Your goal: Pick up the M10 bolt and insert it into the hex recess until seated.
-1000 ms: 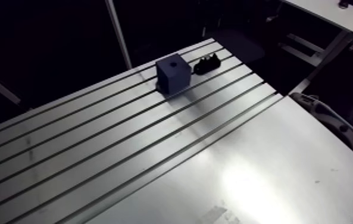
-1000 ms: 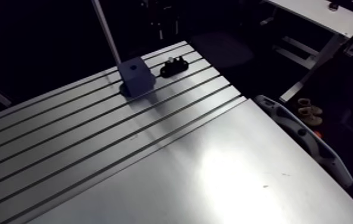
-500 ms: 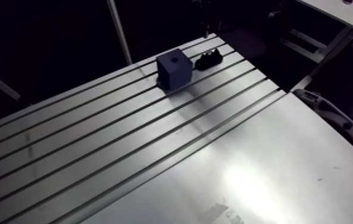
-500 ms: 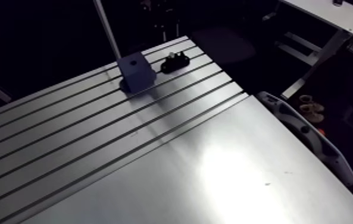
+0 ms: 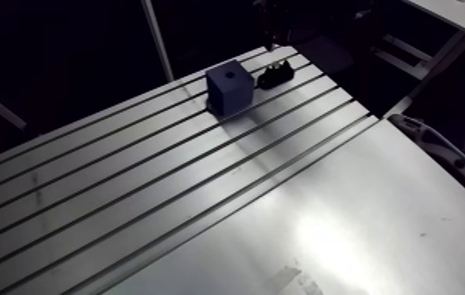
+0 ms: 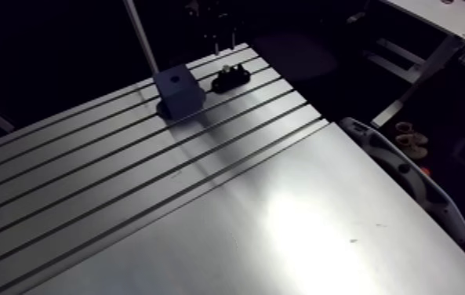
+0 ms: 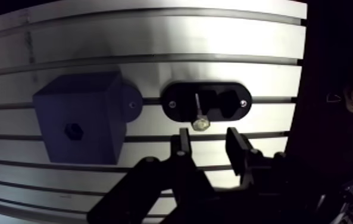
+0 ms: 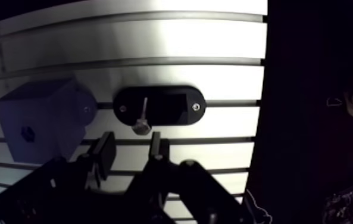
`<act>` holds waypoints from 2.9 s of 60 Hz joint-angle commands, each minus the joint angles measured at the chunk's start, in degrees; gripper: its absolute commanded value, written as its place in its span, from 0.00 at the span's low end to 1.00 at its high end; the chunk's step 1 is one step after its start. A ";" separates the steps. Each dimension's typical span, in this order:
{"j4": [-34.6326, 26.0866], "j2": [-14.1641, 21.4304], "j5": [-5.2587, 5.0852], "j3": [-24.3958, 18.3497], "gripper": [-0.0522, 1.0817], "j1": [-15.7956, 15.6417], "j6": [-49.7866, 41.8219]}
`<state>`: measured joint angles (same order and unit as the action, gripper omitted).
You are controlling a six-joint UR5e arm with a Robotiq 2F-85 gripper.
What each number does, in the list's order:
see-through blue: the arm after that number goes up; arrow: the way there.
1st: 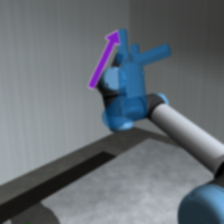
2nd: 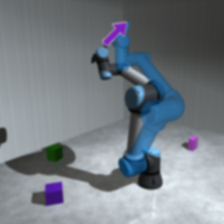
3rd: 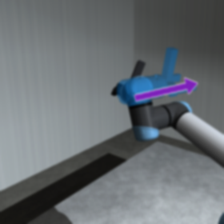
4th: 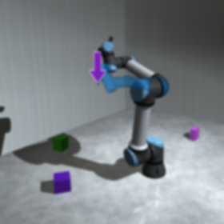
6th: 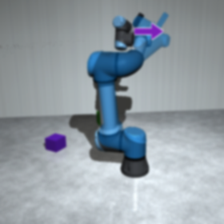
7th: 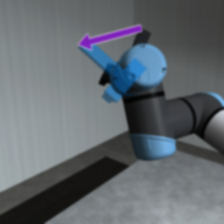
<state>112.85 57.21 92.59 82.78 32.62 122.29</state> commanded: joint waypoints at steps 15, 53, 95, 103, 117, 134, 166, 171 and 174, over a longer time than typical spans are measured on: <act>1.37 -0.13 -0.08 1.43 0.53 0.08 -0.07; 4.25 -0.06 -0.17 4.69 0.53 0.78 -0.13; 7.08 0.05 -0.79 5.42 0.53 0.96 -0.25; 7.08 0.05 -0.88 5.58 0.53 0.96 -0.41; 7.16 -0.03 -0.88 5.59 0.53 0.96 -0.42; 9.54 -0.22 -1.05 5.59 0.53 0.96 -0.25; 9.38 -0.74 -1.05 5.68 0.53 0.79 -0.25; 9.45 -0.90 -1.05 5.77 0.53 0.78 -0.25; 9.45 -1.07 -1.05 5.77 0.53 0.78 -0.25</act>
<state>122.30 56.62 91.52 88.46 33.45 122.04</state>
